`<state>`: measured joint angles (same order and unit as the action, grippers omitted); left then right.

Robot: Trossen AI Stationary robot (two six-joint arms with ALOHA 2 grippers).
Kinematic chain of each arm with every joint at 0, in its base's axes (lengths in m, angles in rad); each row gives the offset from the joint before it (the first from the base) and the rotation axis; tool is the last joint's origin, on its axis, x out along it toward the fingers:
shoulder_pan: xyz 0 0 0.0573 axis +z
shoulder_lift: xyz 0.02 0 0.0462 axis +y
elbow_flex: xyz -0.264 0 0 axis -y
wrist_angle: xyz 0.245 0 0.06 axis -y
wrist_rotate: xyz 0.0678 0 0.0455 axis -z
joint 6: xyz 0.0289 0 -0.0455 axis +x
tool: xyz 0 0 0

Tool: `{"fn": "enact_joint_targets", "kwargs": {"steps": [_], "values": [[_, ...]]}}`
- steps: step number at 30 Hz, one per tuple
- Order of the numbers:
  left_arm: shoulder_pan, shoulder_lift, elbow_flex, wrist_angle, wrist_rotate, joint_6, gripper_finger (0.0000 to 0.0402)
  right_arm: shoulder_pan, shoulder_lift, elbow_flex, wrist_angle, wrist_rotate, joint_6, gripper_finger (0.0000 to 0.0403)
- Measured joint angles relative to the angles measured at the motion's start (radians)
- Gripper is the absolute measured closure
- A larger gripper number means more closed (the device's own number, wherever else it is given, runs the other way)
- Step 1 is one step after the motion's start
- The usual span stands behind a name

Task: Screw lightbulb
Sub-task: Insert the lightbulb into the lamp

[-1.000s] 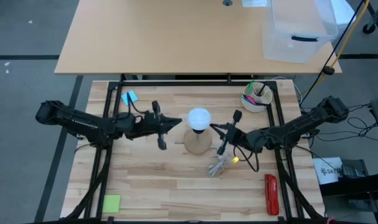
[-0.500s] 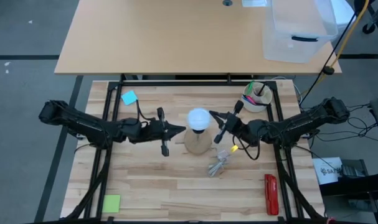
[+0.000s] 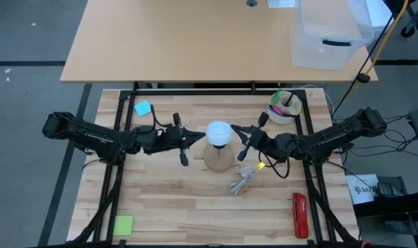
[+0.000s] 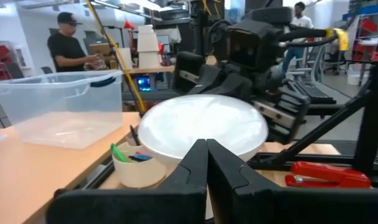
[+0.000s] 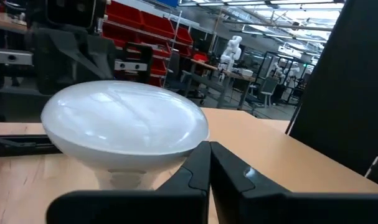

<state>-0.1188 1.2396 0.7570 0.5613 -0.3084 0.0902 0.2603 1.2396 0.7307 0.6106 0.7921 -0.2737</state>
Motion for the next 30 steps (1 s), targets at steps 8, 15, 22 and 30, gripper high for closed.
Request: {"fn": "enact_joint_targets", "kwargs": {"steps": [8,15,22,30], "values": [[0.044,-0.001,0.000,-0.007,0.004,-0.004,0.0401,0.024,0.000,-0.001,-0.005,0.010,0.027,0.0403],[0.083,-0.001,0.000,-0.006,0.003,-0.022,0.0401,0.052,-0.001,0.000,-0.024,-0.018,0.067,0.0403],[0.085,-0.007,0.000,-0.003,0.003,-0.003,0.0401,0.085,0.001,0.000,-0.060,-0.020,0.080,0.0403],[-0.007,-0.059,0.000,0.062,0.008,0.077,0.0401,0.067,0.001,0.000,-0.080,0.040,0.079,0.0403]]}}
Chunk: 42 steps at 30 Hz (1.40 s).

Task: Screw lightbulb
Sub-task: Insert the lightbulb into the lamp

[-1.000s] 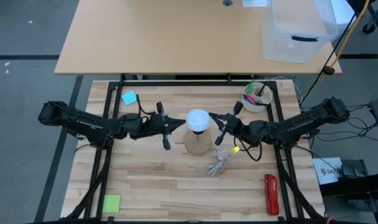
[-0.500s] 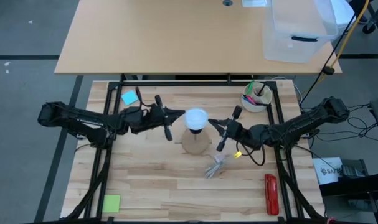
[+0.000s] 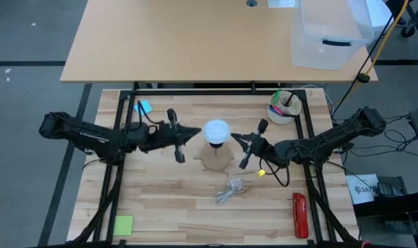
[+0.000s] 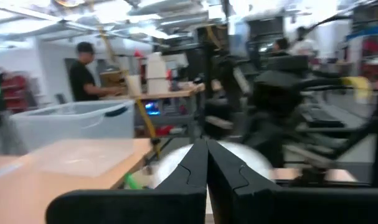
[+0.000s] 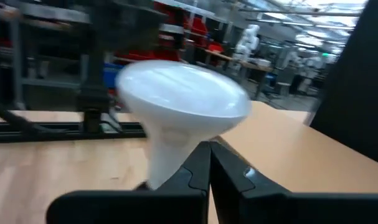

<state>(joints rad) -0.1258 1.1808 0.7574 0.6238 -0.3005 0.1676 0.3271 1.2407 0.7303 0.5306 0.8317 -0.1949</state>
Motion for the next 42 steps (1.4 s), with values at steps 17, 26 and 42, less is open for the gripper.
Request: {"fn": "enact_joint_targets", "kwargs": {"steps": [17,26,42], "values": [[-0.029,0.098,0.000,-0.009,0.042,-0.054,0.0401,-0.072,0.000,0.000,0.113,-0.035,-0.087,0.0403],[-0.028,0.098,0.000,-0.010,0.034,-0.053,0.0401,-0.068,-0.001,0.002,0.100,-0.072,-0.095,0.0403],[0.031,0.099,0.000,-0.055,0.015,-0.085,0.0401,0.005,0.000,0.001,0.033,-0.090,-0.090,0.0403]]}}
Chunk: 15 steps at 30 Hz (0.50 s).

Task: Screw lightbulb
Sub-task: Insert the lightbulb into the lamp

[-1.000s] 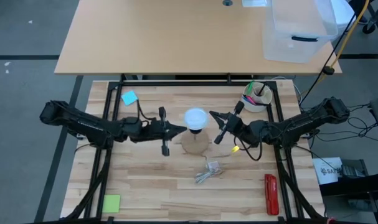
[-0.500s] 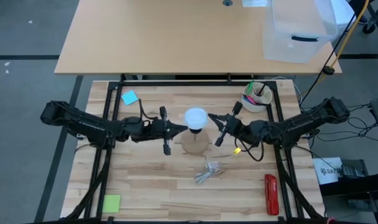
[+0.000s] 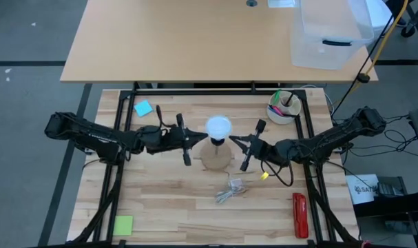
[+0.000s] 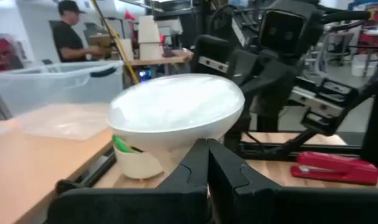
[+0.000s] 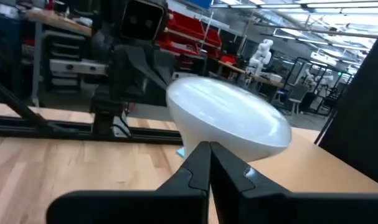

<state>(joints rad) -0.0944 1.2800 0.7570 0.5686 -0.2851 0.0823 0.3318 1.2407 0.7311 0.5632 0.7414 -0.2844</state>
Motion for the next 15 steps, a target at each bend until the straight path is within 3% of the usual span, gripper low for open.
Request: {"fn": "enact_joint_targets", "kwargs": {"steps": [6,15], "values": [[0.020,0.000,0.000,-0.035,0.002,-0.025,0.0401,0.026,0.000,0.000,-0.038,0.000,0.020,0.0403],[0.038,0.000,0.000,-0.042,-0.024,-0.028,0.0401,0.058,0.000,0.000,-0.127,-0.102,0.092,0.0403]]}}
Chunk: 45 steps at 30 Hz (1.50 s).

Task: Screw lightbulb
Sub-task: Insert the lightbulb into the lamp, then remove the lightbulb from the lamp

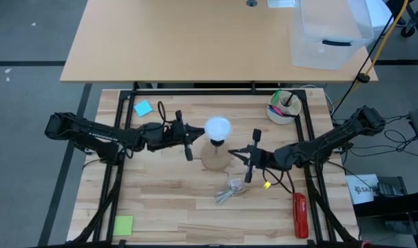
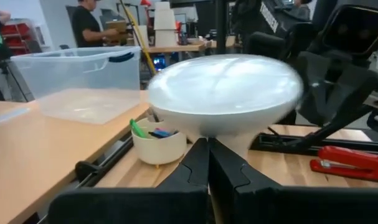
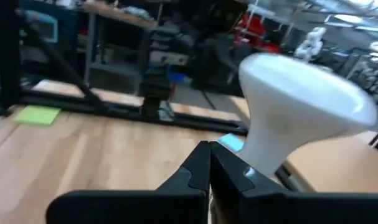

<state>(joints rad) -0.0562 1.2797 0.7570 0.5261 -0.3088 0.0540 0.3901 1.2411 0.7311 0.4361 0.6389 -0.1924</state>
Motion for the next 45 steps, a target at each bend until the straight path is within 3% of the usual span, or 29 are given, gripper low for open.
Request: {"fn": "enact_joint_targets", "kwargs": {"steps": [12,22,29,36,40,45], "values": [[-0.063,-0.050,0.000,0.001,0.046,0.007,0.0401,0.031,0.000,0.000,-0.085,-0.024,0.045,0.0403],[-0.198,-0.070,0.000,-0.041,0.071,0.047,0.0401,0.031,0.000,0.000,-0.093,-0.024,0.027,0.0403],[-0.269,-0.064,0.000,-0.202,-0.047,-0.012,0.0401,0.020,0.000,0.000,-0.119,-0.024,0.046,0.0403],[-0.243,-0.037,-0.040,-0.207,-0.104,-0.073,0.0401,-0.029,0.022,0.000,-0.094,-0.064,0.097,0.0402],[-0.215,0.005,-0.088,-0.141,-0.115,-0.102,0.0401,-0.053,0.087,0.000,-0.006,-0.064,0.106,0.0384],[-0.182,0.057,-0.156,0.005,-0.118,-0.123,0.0401,-0.070,0.148,0.000,0.036,-0.021,0.174,0.0329]]}}
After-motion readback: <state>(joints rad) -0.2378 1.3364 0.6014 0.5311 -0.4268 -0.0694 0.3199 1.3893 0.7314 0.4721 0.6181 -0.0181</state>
